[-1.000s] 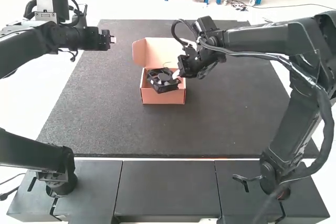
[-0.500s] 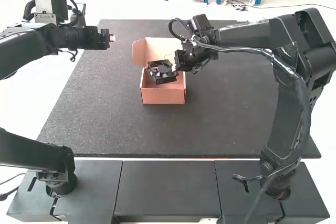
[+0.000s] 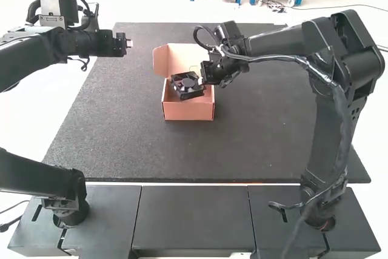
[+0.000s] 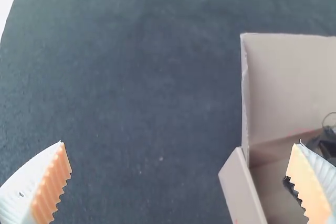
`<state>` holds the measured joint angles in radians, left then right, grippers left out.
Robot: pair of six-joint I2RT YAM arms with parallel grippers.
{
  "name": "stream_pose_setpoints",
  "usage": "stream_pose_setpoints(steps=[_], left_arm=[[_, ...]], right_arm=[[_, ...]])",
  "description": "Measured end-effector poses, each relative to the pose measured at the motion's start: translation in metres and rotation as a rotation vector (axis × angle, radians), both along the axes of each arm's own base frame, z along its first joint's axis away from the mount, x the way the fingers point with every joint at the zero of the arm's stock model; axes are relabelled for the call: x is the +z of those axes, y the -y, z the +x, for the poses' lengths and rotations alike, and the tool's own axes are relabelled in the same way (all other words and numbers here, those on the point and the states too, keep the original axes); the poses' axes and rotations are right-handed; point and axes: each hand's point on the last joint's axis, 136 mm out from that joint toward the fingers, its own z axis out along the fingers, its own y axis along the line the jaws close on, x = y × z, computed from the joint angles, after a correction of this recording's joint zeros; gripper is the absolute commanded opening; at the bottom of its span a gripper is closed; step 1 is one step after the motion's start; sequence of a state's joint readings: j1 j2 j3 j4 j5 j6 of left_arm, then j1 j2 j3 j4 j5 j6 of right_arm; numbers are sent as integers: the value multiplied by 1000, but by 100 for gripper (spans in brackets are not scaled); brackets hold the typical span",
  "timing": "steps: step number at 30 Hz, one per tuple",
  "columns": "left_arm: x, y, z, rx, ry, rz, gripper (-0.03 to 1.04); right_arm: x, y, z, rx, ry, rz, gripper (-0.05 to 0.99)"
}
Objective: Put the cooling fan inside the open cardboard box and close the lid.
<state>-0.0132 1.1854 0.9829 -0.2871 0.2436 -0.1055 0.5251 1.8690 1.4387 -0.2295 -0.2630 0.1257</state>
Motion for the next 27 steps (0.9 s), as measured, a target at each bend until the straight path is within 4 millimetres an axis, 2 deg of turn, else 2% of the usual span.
stream_pose_setpoints(steps=[8,22,27], left_arm=[[-20,0,-5,0,-40,1,97],[-21,0,-4,-1,-37,1,97],[-26,0,-5,-1,-47,2,97]], right_arm=[[-15,1,4,0,-5,-26,-2],[-11,-1,11,-7,31,-18,-2],[-22,0,12,-11,17,-31,0]])
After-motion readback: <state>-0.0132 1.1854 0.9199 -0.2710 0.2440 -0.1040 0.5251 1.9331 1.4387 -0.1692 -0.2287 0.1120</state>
